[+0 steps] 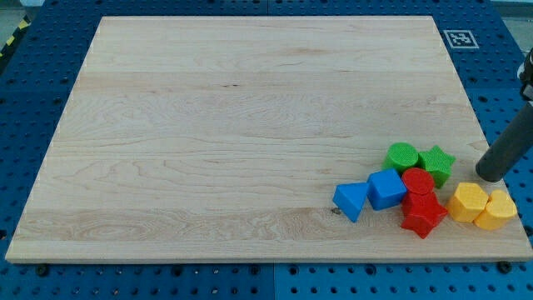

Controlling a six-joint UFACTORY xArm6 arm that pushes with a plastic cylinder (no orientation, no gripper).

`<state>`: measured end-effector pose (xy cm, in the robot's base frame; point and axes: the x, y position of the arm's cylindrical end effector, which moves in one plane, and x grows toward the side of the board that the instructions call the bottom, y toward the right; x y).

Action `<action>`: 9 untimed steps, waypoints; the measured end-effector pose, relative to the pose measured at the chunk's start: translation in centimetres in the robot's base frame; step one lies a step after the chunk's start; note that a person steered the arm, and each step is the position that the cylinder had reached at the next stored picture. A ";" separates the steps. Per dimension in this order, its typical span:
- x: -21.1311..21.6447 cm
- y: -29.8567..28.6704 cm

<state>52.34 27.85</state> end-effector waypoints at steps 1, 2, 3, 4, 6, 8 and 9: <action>1.1 -0.1; 1.1 -0.1; 1.1 -1.4; 1.1 -4.8; -0.3 -5.2; -2.5 -6.2; -2.5 -7.5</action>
<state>49.82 20.38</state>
